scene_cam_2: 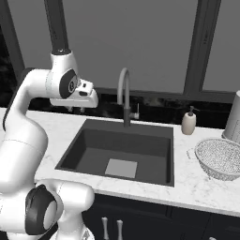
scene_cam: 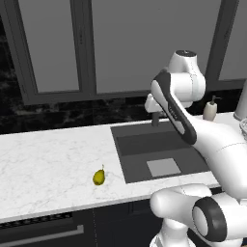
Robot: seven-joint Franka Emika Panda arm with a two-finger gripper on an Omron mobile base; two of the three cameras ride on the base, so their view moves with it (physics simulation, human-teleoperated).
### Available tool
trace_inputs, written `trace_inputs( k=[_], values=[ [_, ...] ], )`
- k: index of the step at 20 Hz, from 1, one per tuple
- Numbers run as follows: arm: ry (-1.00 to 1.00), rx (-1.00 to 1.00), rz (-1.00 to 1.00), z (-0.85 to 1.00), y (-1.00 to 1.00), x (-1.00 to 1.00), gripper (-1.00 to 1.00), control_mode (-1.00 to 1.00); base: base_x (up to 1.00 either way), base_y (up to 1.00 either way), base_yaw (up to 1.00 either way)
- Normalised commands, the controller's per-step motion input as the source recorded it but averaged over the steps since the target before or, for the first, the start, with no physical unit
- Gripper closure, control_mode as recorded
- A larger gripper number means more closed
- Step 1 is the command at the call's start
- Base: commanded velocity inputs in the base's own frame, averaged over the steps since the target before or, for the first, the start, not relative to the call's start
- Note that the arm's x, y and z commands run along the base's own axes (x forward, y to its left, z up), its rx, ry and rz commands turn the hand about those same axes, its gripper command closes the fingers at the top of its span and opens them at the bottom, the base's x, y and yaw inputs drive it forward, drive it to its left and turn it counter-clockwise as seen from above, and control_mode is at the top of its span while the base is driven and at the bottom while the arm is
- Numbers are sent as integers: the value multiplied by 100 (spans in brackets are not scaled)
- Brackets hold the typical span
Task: Put the colander in the sink, put the pear in the colander, and turn on the sink faucet and pour water over the colander.
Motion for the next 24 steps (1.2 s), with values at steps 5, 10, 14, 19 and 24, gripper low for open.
trace_inputs(
  k=[5, 10, 14, 19, 24],
  values=[
    [1, 0, 0, -6, -15, -19, -100, -100, 0, 0, 0],
    [6, 9, 0, -24, -95, -91, -100, -100, 0, 0, 0],
    [16, 14, 0, -23, -100, -100, -100, -100, 0, 0, 0],
    [23, 13, 0, -15, -100, -75, -100, -100, 0, 0, 0],
    [15, 2, 0, -3, -50, -9, -100, -100, 0, 0, 0]
  ],
)
